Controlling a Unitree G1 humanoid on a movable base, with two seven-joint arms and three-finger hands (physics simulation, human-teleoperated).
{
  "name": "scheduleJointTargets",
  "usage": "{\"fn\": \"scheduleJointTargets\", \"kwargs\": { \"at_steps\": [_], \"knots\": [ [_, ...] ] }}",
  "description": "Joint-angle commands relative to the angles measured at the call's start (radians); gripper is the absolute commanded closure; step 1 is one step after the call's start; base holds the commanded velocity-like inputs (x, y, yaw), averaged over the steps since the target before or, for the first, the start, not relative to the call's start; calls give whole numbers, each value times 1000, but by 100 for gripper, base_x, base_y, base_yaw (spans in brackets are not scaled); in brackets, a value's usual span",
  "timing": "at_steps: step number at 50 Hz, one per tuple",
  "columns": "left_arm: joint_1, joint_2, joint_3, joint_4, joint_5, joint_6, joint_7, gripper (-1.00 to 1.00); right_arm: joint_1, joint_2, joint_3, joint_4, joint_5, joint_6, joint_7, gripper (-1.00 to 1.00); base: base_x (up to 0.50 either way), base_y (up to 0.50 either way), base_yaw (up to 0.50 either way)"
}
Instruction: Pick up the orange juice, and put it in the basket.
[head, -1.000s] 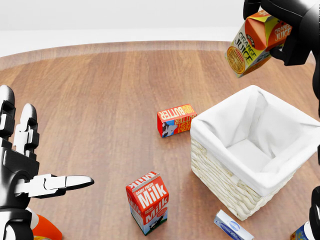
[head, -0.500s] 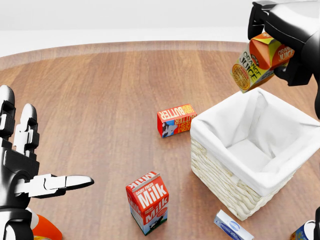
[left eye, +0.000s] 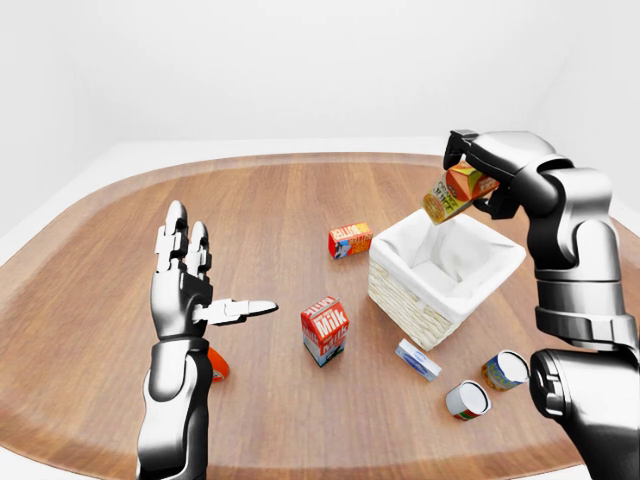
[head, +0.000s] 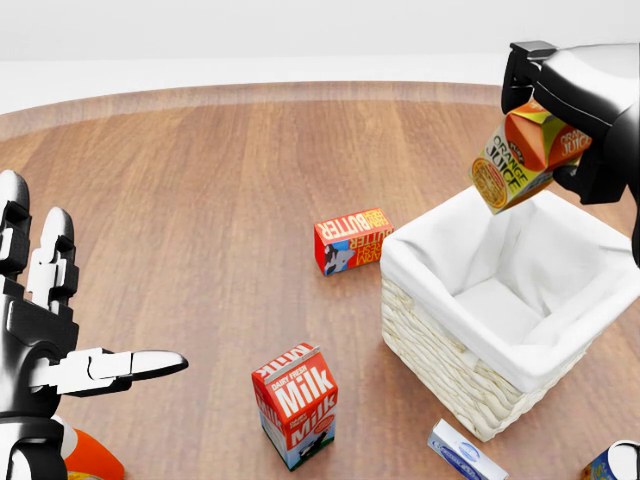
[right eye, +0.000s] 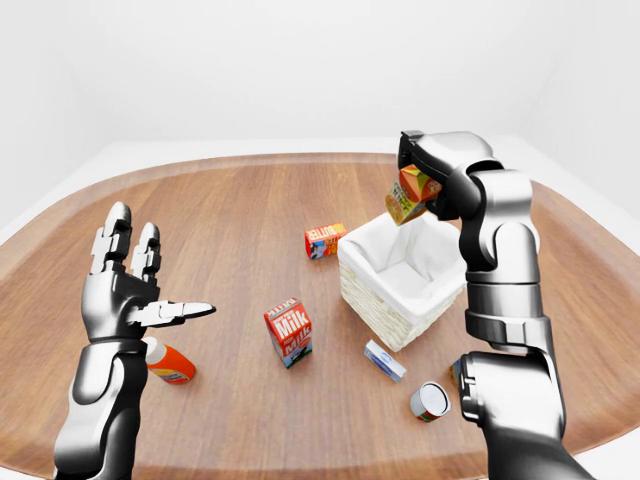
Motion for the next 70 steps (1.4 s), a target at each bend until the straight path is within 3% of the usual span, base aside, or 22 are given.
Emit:
{"fn": "scheduleJointTargets", "kwargs": {
  "at_steps": [1,33,70],
  "knots": [
    [0,0,0,0,0,0,0,-100,49,3,-20,-39,-48,-24,0,100,0,0,0],
    [0,0,0,0,0,0,0,-100,126,-8,-42,-79,-46,-24,0,100,0,0,0],
    [5,-1,0,-12,-2,0,2,-100,181,26,-26,-28,-64,-24,0,100,0,0,0]
  ]
}}
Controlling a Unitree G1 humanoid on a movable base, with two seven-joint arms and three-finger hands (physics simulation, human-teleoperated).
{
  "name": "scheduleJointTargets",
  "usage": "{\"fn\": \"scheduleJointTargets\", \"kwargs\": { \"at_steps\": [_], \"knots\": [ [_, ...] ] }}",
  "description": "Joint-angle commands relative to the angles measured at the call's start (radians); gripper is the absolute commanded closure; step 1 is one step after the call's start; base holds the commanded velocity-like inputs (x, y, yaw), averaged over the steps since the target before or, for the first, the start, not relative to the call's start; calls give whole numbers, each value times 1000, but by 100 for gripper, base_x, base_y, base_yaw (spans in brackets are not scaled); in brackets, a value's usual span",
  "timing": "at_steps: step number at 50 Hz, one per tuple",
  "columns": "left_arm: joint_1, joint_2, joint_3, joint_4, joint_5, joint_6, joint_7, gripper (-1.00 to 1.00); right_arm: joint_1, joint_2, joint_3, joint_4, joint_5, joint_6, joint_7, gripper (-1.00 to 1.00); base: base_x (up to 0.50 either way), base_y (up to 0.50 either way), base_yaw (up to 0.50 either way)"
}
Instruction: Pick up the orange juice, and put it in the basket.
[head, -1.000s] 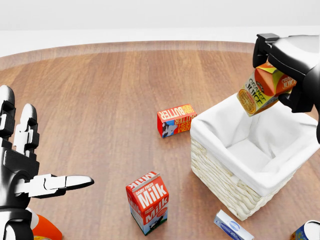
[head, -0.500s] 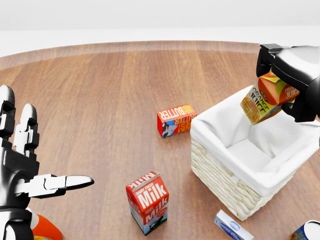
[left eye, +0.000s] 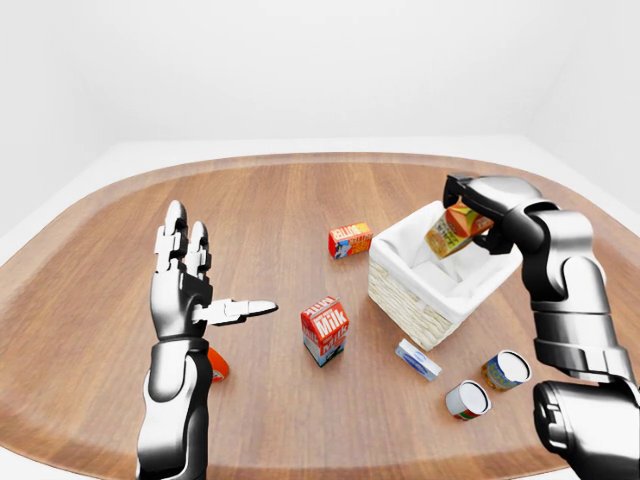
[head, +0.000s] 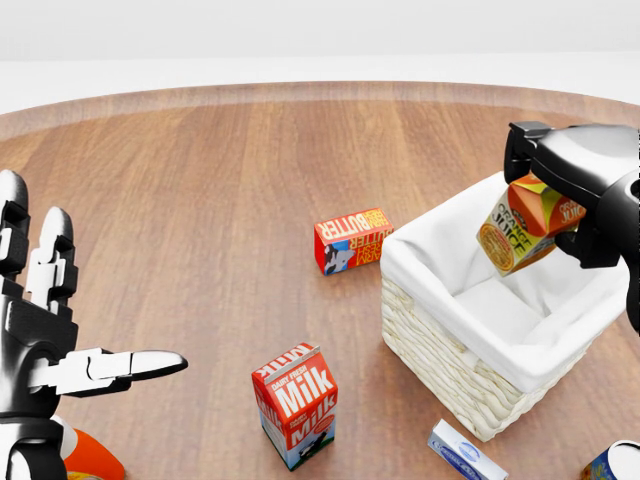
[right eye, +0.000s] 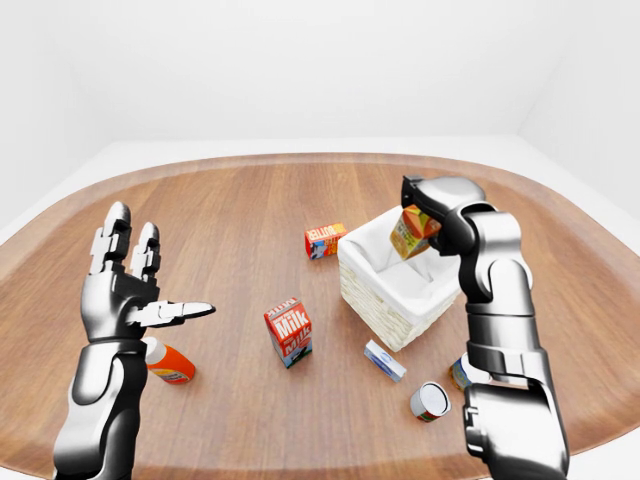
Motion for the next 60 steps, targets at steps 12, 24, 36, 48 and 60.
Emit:
{"fn": "scheduleJointTargets", "kwargs": {
  "at_steps": [12,24,36,48,60],
  "knots": [
    [3,-1,-1,-6,0,0,1,-100,-12,9,4,66,-47,-6,0,100,0,0,0],
    [5,-2,-1,-12,-1,0,2,-100,-8,4,9,120,-54,-6,0,100,0,0,0],
    [4,-3,-2,-9,0,0,3,-100,45,21,4,65,-62,-6,0,100,0,0,0],
    [4,-1,1,-7,-2,0,1,-100,39,38,20,115,-79,-6,0,100,0,0,0],
    [4,-1,1,-7,-2,0,1,-100,28,39,26,145,-86,-6,0,100,0,0,0]
  ]
}}
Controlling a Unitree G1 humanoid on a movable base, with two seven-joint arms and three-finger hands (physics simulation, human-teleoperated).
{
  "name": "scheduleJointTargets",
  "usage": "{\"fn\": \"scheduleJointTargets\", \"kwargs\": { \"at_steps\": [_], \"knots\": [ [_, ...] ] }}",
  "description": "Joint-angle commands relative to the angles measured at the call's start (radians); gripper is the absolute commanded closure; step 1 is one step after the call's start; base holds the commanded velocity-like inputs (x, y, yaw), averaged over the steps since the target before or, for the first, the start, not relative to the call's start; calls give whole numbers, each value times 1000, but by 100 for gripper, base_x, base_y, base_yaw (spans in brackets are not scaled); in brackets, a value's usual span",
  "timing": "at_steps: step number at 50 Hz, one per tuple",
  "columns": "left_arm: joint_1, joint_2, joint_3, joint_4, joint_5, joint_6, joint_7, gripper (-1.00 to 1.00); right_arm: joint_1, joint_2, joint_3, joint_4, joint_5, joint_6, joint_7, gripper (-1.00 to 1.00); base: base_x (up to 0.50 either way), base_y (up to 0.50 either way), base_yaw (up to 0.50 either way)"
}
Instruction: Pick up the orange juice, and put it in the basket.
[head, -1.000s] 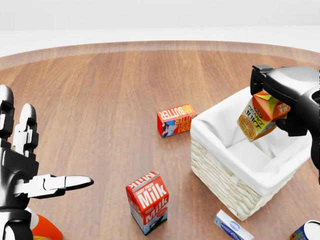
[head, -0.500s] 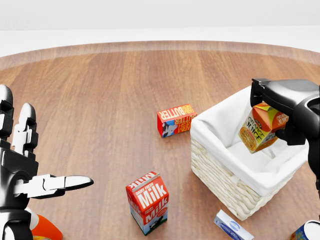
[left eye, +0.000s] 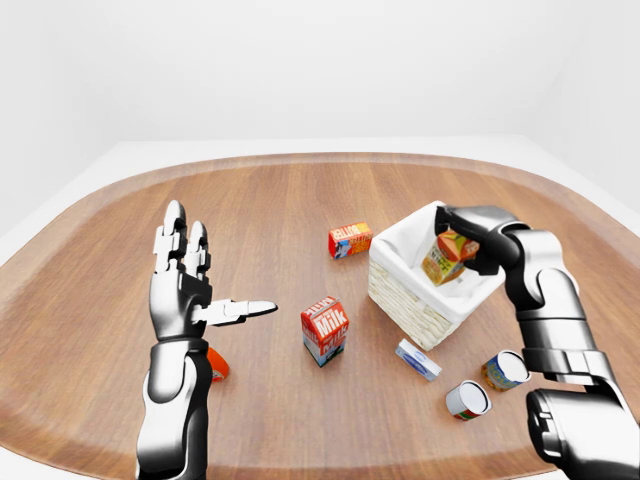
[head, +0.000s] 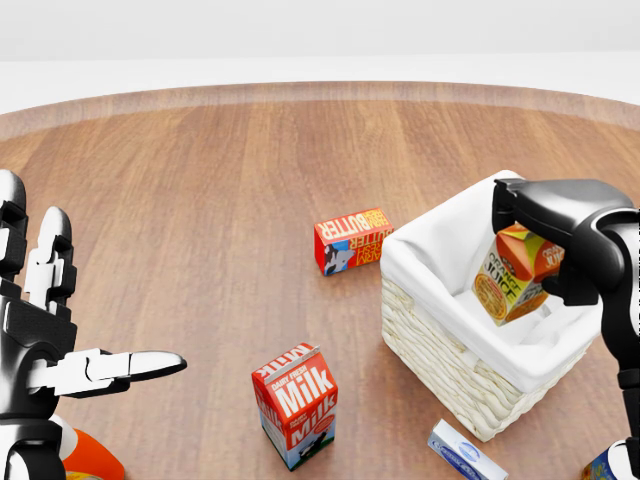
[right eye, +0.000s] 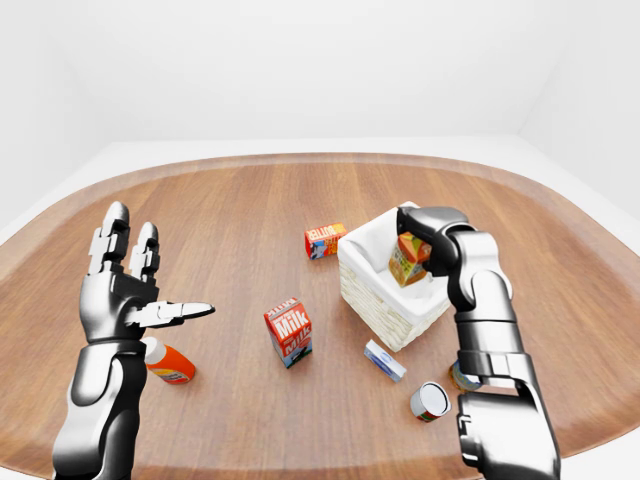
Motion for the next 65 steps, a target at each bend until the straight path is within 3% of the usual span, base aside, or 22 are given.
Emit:
{"fn": "scheduleJointTargets", "kwargs": {
  "at_steps": [1,25,54,65],
  "knots": [
    [0,0,0,0,0,0,0,-100,-12,1,-7,14,-51,0,0,100,0,0,0],
    [0,0,0,0,0,0,0,-100,-103,-34,14,186,-87,0,0,100,0,0,0],
    [0,0,0,0,0,0,0,-100,-137,-24,41,320,-97,0,0,100,0,0,0],
    [0,0,0,0,0,0,0,-100,-175,-18,57,390,-100,0,-52,100,0,0,0]
  ]
}}
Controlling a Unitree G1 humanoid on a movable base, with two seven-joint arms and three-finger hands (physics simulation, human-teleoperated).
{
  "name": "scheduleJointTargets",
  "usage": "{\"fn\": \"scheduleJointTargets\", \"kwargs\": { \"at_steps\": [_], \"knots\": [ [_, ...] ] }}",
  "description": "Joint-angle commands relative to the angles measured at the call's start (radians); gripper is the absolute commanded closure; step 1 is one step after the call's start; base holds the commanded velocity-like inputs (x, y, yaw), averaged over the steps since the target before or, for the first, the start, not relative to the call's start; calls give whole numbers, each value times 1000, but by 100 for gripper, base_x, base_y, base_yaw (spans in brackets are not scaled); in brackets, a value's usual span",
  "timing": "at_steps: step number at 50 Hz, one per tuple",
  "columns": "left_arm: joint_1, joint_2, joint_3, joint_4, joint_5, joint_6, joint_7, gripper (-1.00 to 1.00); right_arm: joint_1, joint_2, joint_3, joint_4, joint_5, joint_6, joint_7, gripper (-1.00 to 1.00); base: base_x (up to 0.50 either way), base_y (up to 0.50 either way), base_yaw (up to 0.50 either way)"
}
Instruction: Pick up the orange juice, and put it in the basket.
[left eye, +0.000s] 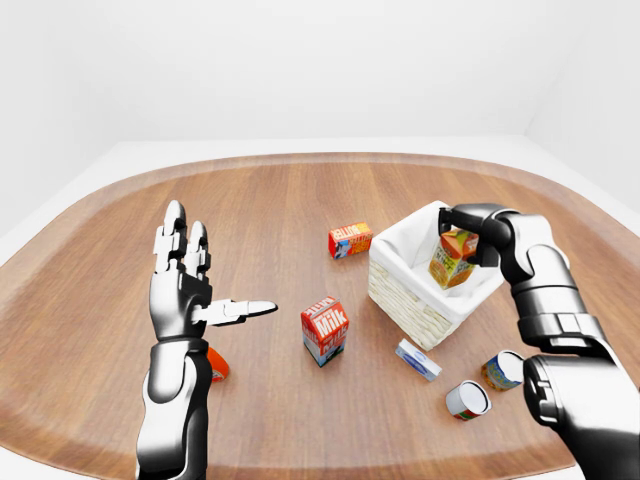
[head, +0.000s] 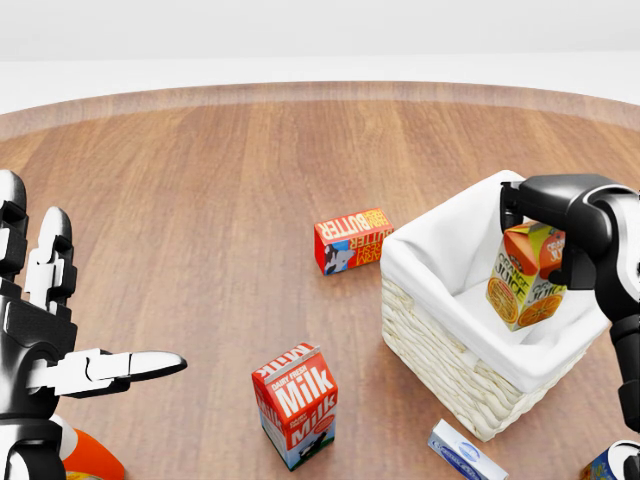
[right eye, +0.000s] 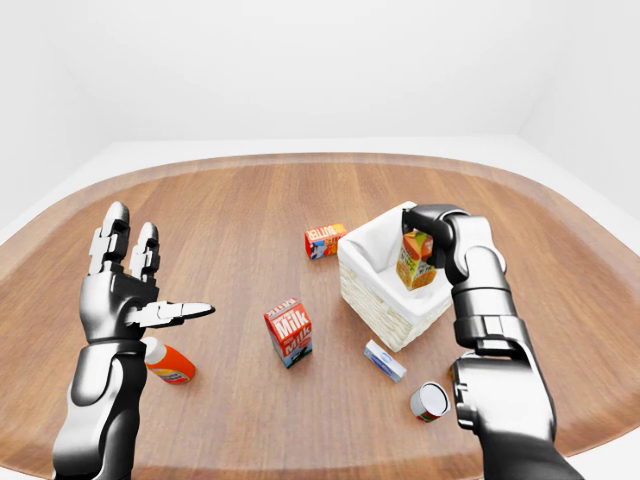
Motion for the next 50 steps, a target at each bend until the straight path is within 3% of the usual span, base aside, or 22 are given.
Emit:
{"fn": "scheduleJointTargets", "kwargs": {
  "at_steps": [1,15,33,48,49,50],
  "knots": [
    [0,0,1,0,0,0,0,-100,7,3,17,68,-47,0,-53,100,0,0,0],
    [0,0,0,0,0,0,0,-100,13,4,20,82,-47,0,-81,100,0,0,0],
    [0,0,0,0,0,0,0,-100,-92,22,56,239,-58,0,-196,100,0,0,0],
    [0,0,0,0,0,0,0,-100,-97,17,59,260,-62,0,-214,100,0,0,0],
    [0,0,0,-1,0,0,0,-100,-95,16,59,258,-63,0,-213,82,0,0,0],
    [0,0,0,0,0,0,0,-100,-95,18,58,257,-61,0,-216,20,0,0,0]
  ]
}}
